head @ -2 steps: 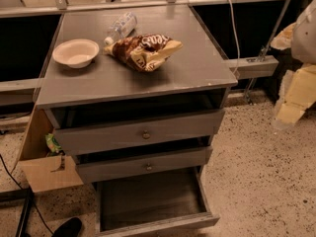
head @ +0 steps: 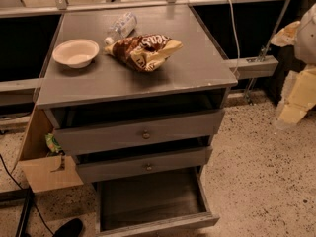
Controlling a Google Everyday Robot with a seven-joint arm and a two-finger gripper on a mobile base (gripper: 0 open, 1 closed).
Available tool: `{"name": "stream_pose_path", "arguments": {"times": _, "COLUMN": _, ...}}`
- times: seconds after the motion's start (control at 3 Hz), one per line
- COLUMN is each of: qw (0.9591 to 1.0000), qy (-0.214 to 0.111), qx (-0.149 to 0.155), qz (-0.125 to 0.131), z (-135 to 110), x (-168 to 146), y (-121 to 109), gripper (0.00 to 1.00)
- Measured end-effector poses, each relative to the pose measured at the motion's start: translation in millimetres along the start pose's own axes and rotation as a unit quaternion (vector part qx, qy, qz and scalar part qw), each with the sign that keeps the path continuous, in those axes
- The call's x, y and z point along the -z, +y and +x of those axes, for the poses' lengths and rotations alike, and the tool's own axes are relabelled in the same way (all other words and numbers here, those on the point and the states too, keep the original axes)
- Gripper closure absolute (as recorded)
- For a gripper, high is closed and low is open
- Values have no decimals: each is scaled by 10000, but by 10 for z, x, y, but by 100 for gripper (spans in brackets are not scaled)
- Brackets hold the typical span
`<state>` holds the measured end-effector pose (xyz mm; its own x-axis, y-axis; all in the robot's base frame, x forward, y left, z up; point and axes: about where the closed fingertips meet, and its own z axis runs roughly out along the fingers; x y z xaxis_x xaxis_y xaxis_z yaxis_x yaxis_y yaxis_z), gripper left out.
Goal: Place brown chip bag into bottom drawer
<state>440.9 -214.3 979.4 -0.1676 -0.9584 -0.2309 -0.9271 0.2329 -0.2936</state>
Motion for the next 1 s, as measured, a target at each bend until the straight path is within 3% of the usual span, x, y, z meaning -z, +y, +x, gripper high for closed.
{"name": "stream_pose_path", "arguments": {"times": 0.33, "qw": 9979, "qy": -472, "qx": 394, "qz": 212, "z": -76, "x": -97, "y": -68, "gripper": 0}}
{"name": "stream_pose_path", "arguments": {"times": 0.67, "qw": 9850, "qy": -1226, "qx": 1111, "qz": 498, "z": -313, "x": -289, "y": -264, "gripper": 0}}
{"name": "stream_pose_path", "arguments": {"times": 1.0, "qw": 9709, "qy": -1679, "qx": 1571, "qz": 665, "z": -508, "x": -449, "y": -458, "gripper": 0}}
